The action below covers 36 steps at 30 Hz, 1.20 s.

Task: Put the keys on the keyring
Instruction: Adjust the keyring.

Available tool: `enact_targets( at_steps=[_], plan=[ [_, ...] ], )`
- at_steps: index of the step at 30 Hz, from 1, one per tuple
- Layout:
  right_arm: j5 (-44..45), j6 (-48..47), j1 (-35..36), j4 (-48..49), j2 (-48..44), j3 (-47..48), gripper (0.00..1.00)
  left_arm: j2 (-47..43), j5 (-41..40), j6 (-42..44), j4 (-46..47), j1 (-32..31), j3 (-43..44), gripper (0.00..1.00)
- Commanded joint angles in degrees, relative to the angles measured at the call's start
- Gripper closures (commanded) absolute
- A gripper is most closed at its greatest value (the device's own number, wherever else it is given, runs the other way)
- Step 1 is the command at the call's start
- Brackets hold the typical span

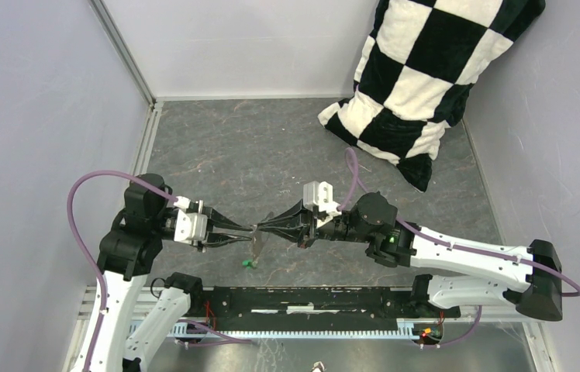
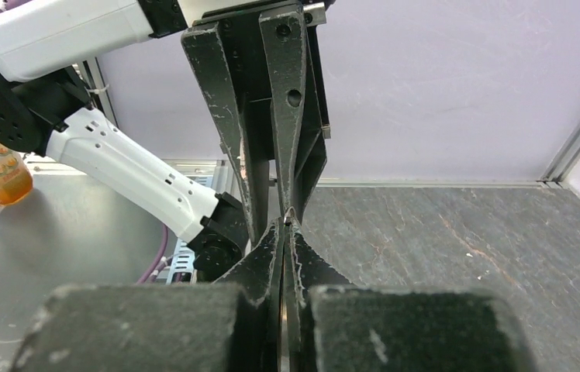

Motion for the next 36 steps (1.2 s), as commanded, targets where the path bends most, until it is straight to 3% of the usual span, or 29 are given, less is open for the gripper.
enact_targets(
  at_steps=[1, 6, 17, 20, 22, 36],
  plan=[
    [-1.4, 1.6, -0.3, 6.1, -1.2, -0.1, 1.0, -0.5, 1.5, -1.6, 1.3, 0.0, 0.9, 0.73],
    [-1.3, 2.2, -0.8, 6.8, -2.3, -1.0, 1.0, -1.8, -0.3, -0.1, 1.3, 0.0, 0.0, 0.84],
    [-2.4, 5.0, -1.2, 14.1, -2.6, -4.4, 1.0, 0.8, 1.3, -3.1, 2.0, 0.0, 2.0, 0.92],
    [-3.3, 5.4, -1.4, 15.4, -2.3, -5.0, 1.0, 1.6, 0.0, -9.7, 7.4, 0.0, 1.8, 0.75],
    [-3.7, 5.6, -1.4, 15.9, -2.2, -5.2, 1.0, 1.8, -0.8, -12.7, 10.4, 0.0, 1.6, 0.7],
    [-4.6, 7.2, -1.6, 24.0, 0.5, -7.0, 1.0, 1.9, 7.5, -17.3, 13.0, 0.0, 3.1, 0.68]
  ],
)
